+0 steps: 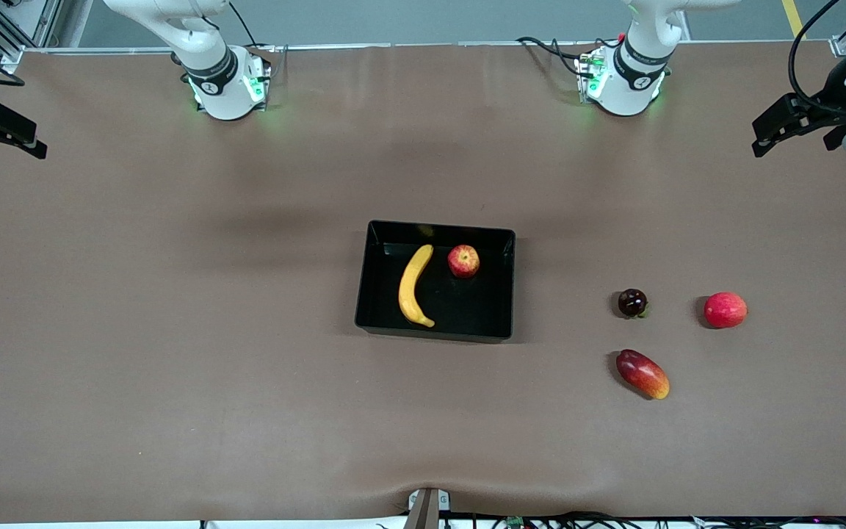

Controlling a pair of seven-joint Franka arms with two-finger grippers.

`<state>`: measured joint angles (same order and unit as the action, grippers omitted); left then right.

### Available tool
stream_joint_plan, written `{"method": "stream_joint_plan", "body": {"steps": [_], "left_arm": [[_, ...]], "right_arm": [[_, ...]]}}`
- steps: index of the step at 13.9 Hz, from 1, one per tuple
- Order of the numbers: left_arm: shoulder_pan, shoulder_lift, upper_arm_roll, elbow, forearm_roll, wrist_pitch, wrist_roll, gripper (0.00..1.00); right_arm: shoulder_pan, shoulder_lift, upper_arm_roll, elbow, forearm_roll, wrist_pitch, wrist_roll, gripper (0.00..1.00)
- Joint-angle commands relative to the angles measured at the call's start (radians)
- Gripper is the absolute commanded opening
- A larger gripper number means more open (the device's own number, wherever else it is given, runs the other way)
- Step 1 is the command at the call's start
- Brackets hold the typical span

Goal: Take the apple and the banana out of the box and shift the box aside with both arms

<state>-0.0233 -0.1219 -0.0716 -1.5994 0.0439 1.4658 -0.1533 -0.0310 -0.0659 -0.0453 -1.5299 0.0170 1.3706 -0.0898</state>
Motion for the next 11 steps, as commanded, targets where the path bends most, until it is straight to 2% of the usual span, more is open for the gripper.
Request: {"method": "stream_joint_plan", "body": {"steps": [1,5,8,11], "left_arm": [[0.006,0.008,-0.005,0.021,0.016,-0.013,0.015,1.0],[0.0,0.025,-0.004,0.029,0.022,-0.013,0.011,1.0],[-0.01,0.077,-0.007,0.053,0.036,-0.015,0.015,1.0],[-0.032,0.138,-0.065,0.05,0.021,0.005,-0.029,1.0]], "right_arm": [[-0.013,0.008,0.007,0.016,0.009,-0.002,-0.002,1.0],[-0.013,0.008,0.007,0.016,0.009,-0.002,-0.002,1.0],[-0.015,0.008,0.007,0.016,0.009,-0.002,-0.002,1.0],[-0.015,0.008,0.007,0.016,0.009,-0.002,-0.002,1.0]]}}
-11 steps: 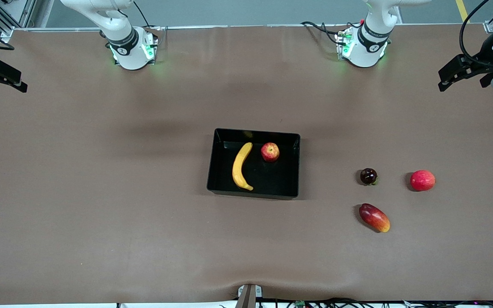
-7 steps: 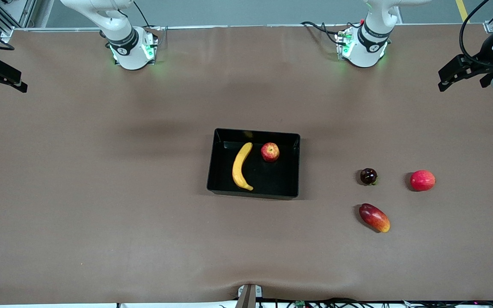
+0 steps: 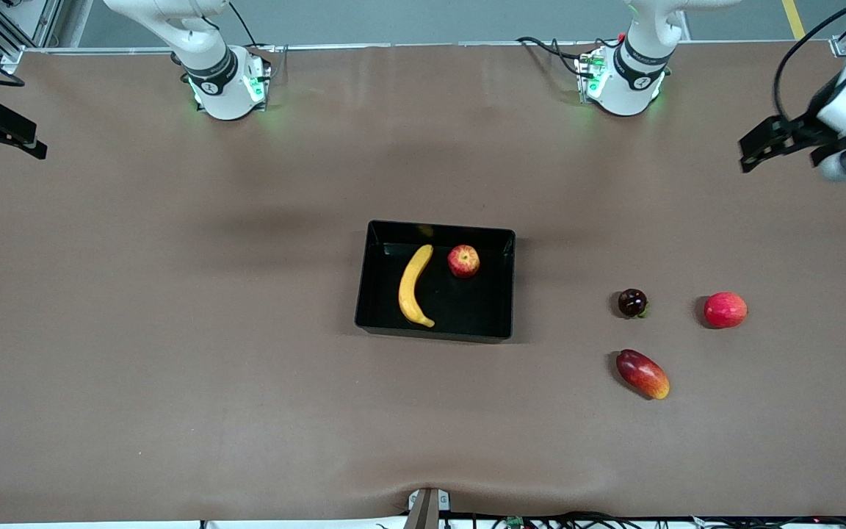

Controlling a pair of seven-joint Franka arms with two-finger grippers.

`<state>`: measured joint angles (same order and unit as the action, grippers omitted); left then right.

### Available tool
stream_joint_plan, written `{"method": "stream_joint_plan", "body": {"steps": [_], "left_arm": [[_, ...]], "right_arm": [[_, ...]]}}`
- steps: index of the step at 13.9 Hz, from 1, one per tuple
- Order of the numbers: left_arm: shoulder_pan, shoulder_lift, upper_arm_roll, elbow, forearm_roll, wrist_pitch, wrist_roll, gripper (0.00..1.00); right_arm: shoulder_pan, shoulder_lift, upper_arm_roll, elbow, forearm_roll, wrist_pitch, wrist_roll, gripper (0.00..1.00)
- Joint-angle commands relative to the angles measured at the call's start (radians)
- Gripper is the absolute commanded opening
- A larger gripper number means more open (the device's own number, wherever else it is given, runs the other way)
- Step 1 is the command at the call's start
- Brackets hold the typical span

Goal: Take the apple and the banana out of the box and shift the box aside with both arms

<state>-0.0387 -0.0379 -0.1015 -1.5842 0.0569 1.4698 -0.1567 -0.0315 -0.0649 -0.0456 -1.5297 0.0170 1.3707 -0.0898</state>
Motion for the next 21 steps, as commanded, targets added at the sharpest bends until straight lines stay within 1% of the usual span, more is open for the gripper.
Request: {"method": "stream_joint_plan", "body": {"steps": [1,3,5,6,9,10,11,12,13,17,21], "left_arm": [[-0.015,0.073,-0.081,0.029,0.006,0.03,-0.07,1.0],[-0.016,0.114,-0.174,-0.008,0.008,0.142,-0.205,1.0],[-0.021,0.202,-0.271,-0.008,0.024,0.219,-0.368,1.0],[-0.039,0.251,-0.302,-0.011,0.029,0.281,-0.451,1.0],[-0.148,0.369,-0.307,-0.008,0.04,0.412,-0.639,1.0],[-0.189,0.404,-0.305,-0.01,0.061,0.447,-0.693,1.0],[-0.217,0.438,-0.308,-0.007,0.117,0.455,-0.714,1.0],[-0.239,0.472,-0.31,-0.007,0.165,0.463,-0.716,1.0],[-0.257,0.504,-0.31,-0.007,0.181,0.496,-0.719,1.0],[-0.315,0.619,-0.31,-0.002,0.185,0.641,-0.719,1.0],[-0.355,0.699,-0.305,-0.003,0.199,0.702,-0.721,1.0]], "right_arm": [[-0.015,0.007,0.007,0.016,0.009,-0.002,-0.002,1.0],[-0.015,0.007,0.007,0.016,0.009,-0.002,-0.002,1.0],[-0.015,0.007,0.007,0.016,0.009,-0.002,-0.002,1.0],[-0.015,0.007,0.006,0.016,0.009,-0.002,-0.002,1.0],[-0.015,0.007,0.006,0.016,0.009,-0.002,-0.002,1.0],[-0.015,0.007,0.006,0.016,0.009,-0.002,-0.002,1.0],[-0.015,0.007,0.007,0.016,0.009,-0.002,-0.002,1.0],[-0.013,0.007,0.007,0.016,0.009,-0.002,-0.002,1.0],[-0.013,0.007,0.007,0.016,0.009,-0.002,-0.002,1.0],[-0.013,0.007,0.007,0.016,0.009,-0.002,-0.002,1.0],[-0.013,0.007,0.007,0.016,0.009,-0.002,-0.002,1.0]]}}
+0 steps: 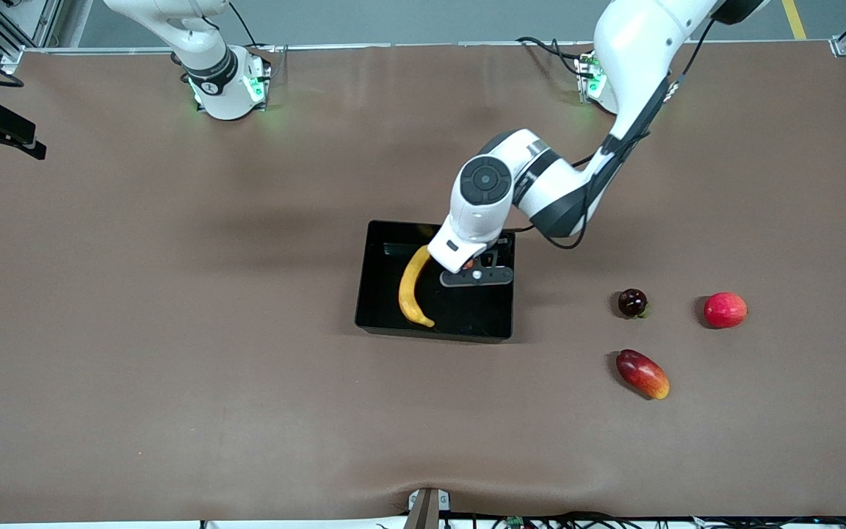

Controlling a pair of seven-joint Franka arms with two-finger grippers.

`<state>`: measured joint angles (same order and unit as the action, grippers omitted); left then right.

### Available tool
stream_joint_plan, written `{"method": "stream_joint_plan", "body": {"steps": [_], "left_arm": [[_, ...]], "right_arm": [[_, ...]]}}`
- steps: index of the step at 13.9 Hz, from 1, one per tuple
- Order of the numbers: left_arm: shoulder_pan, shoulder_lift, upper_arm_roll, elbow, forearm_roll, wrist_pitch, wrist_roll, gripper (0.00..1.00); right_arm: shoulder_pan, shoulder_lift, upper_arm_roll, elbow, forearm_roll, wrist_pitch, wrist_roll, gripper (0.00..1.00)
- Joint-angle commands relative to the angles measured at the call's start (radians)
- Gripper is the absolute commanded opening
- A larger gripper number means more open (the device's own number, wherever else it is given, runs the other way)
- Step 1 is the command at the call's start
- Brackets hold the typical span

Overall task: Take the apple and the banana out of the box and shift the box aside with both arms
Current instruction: 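Reach the left gripper into the black box and grasp the red apple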

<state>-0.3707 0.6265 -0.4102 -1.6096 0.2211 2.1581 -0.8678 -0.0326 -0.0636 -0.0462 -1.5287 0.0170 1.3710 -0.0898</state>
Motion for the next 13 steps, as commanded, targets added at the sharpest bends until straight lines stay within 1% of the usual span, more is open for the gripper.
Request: {"method": "stream_joint_plan", "body": {"steps": [1,4,7,10,11,12,13], "left_arm": [[-0.031,0.041,0.005,0.014,0.052,0.014,-0.01,1.0],[-0.034,0.056,0.007,-0.006,0.064,0.012,-0.007,1.0],[-0.039,0.059,0.007,-0.021,0.124,0.012,-0.007,1.0],[-0.04,0.074,0.007,-0.019,0.127,0.012,-0.008,1.0],[-0.04,0.074,0.007,-0.019,0.129,0.012,-0.008,0.98],[-0.043,0.074,0.007,-0.019,0.13,0.012,-0.005,0.77],[-0.05,0.074,0.007,-0.019,0.13,0.012,-0.007,0.51]], "right_arm": [[-0.013,0.005,0.006,0.015,0.009,-0.003,-0.002,1.0],[-0.012,0.005,0.006,0.015,0.009,-0.003,-0.002,1.0],[-0.013,0.005,0.006,0.015,0.009,-0.003,-0.002,1.0],[-0.013,0.005,0.006,0.015,0.009,-0.003,-0.002,1.0],[-0.013,0.005,0.008,0.015,0.009,-0.003,-0.002,1.0],[-0.013,0.005,0.008,0.015,0.009,-0.003,-0.002,1.0],[-0.012,0.005,0.006,0.015,0.009,-0.003,-0.002,1.0]]}}
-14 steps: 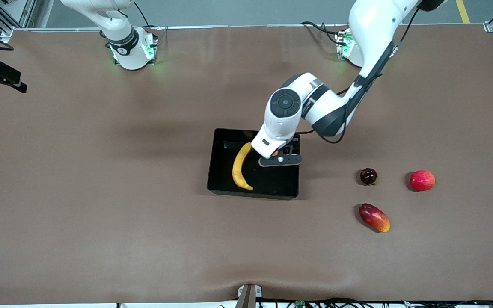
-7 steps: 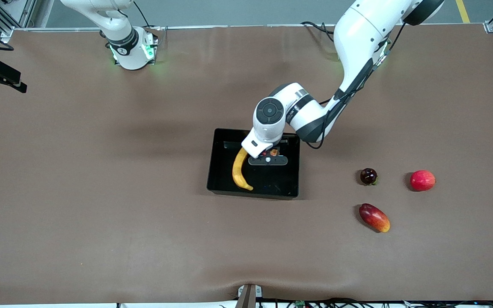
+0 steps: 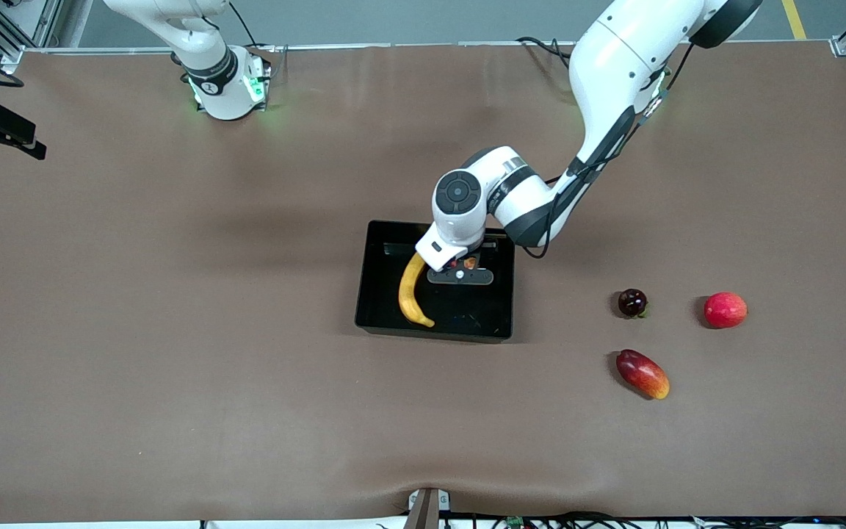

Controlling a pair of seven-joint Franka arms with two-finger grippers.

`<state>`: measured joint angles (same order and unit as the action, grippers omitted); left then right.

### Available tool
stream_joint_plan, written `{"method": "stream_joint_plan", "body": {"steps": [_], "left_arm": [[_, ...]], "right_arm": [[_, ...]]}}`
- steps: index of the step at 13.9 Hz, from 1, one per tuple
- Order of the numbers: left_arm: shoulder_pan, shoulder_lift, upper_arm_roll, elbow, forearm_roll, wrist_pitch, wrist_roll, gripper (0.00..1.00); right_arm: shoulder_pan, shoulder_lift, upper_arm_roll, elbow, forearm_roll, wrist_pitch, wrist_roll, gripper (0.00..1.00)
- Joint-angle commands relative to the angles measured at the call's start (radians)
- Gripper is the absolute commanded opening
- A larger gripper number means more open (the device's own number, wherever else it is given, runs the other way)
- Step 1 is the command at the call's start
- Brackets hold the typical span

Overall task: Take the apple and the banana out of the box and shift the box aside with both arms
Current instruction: 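Reach the left gripper into the black box and grasp the red apple, then lift the apple out with the left gripper and carry it beside the mango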

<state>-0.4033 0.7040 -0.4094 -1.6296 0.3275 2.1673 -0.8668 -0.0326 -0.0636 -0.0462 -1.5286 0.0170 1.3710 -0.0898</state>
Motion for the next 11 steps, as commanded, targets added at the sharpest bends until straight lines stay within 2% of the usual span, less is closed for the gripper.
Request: {"method": "stream_joint_plan", "body": {"steps": [1,3,6,11], "left_arm": [[-0.015,-0.003,0.008,0.001,0.024,0.003,-0.009,0.33],[-0.015,-0.009,0.008,0.01,0.024,-0.001,-0.008,0.0],[-0.012,-0.04,0.008,0.04,0.025,-0.029,-0.001,0.0],[0.011,-0.133,0.006,0.138,0.021,-0.185,0.006,0.0]], "right_arm": [[-0.013,0.005,0.008,0.015,0.009,-0.003,-0.002,1.0],[-0.013,0.005,0.006,0.015,0.009,-0.003,-0.002,1.0],[-0.013,0.005,0.006,0.015,0.009,-0.003,-0.002,1.0],[-0.013,0.005,0.006,0.015,0.009,-0.003,-0.002,1.0]]}}
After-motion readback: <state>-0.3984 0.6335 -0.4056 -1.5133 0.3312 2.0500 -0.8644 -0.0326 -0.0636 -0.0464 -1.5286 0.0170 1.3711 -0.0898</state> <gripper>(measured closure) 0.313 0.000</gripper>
